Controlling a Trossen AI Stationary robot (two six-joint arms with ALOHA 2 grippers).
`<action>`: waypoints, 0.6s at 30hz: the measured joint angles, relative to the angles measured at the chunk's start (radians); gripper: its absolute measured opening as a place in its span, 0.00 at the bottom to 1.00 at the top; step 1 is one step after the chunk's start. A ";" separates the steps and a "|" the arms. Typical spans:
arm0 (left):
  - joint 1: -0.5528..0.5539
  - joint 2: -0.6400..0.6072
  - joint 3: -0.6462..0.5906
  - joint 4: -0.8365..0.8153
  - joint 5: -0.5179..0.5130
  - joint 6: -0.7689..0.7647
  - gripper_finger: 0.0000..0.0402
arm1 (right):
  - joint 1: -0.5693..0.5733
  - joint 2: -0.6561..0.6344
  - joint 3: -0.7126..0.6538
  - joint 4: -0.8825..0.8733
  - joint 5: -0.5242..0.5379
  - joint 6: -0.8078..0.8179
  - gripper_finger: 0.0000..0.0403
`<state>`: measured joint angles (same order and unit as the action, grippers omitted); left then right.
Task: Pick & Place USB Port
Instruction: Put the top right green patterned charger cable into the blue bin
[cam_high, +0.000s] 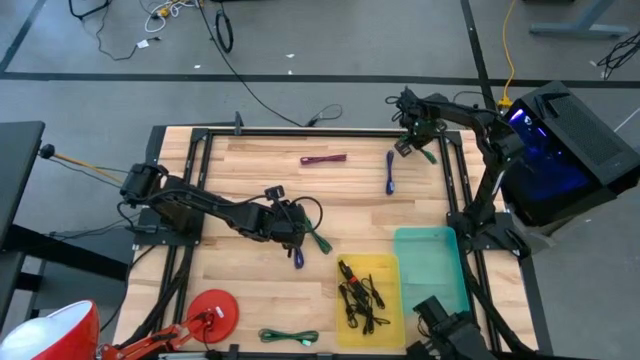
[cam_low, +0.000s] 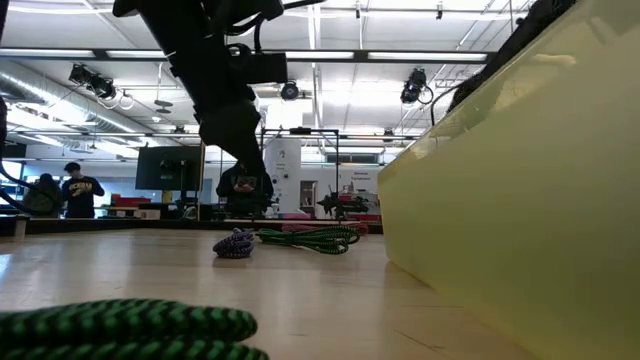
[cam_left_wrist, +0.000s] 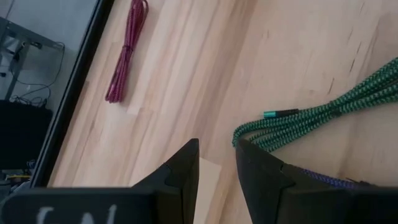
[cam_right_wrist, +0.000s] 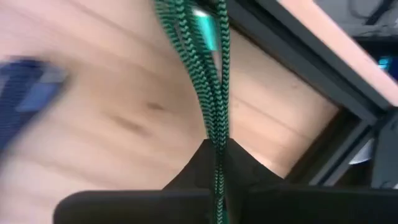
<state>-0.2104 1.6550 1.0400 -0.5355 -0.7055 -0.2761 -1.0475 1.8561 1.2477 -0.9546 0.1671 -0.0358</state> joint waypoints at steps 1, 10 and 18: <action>0.000 0.000 0.000 0.004 0.000 0.000 0.28 | 0.006 -0.001 0.025 -0.030 -0.017 0.018 0.01; 0.001 -0.002 0.000 0.015 -0.004 0.000 0.28 | 0.124 -0.006 0.199 -0.176 -0.129 0.157 0.00; 0.001 -0.002 0.000 -0.017 -0.005 0.000 0.28 | 0.284 -0.012 0.323 -0.376 -0.209 0.300 0.00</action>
<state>-0.2096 1.6535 1.0401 -0.5523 -0.7109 -0.2760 -0.7632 1.8439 1.5705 -1.3302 -0.0416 0.2639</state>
